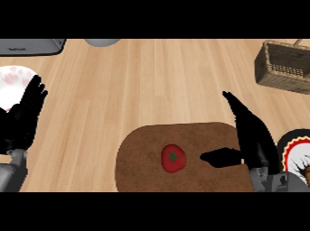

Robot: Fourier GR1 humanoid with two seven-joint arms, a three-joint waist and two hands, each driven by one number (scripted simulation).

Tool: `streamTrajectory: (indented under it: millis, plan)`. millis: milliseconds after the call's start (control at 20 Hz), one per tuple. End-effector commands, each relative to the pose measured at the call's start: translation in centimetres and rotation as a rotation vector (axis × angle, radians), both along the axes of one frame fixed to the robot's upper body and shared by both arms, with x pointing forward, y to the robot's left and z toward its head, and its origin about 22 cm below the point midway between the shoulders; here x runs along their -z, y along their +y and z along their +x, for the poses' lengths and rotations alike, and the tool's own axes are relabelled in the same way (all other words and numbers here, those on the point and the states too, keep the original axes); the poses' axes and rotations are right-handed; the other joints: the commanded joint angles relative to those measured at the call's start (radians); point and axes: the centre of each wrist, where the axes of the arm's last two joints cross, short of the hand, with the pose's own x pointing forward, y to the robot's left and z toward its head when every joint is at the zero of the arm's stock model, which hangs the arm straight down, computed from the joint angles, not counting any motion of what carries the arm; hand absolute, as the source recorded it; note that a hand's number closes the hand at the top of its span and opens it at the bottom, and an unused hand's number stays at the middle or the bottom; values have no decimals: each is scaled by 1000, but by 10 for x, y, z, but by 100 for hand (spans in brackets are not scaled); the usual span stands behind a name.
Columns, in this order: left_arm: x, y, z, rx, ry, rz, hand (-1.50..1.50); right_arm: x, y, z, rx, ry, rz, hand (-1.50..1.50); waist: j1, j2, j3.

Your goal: Pick the tomato from the cutting board and place it in the basket

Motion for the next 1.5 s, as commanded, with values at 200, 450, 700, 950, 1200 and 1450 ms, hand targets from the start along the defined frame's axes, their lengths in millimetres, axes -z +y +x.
streamTrajectory:
  millis: [200,450,700,950,1200,1450]
  plan:
    - [-5,-12,11,14,-6,-6,0,-82,22,-55,-54,225,-65,-150,6,10,6]
    - [-15,-11,7,27,-6,-32,0,-104,14,-79,-7,183,12,-150,21,12,8]
    - [-12,-6,17,27,-16,-10,0,-81,30,-63,2,156,63,-150,33,19,10]
    - [-15,0,11,37,-6,-7,0,-64,26,-69,8,134,77,-150,33,19,10]
    - [-16,-20,7,29,-34,-8,0,-16,50,-67,-18,118,84,-150,36,19,11]
    - [-11,1,3,27,-5,-14,0,-2,47,-56,-4,48,57,-150,37,20,11]
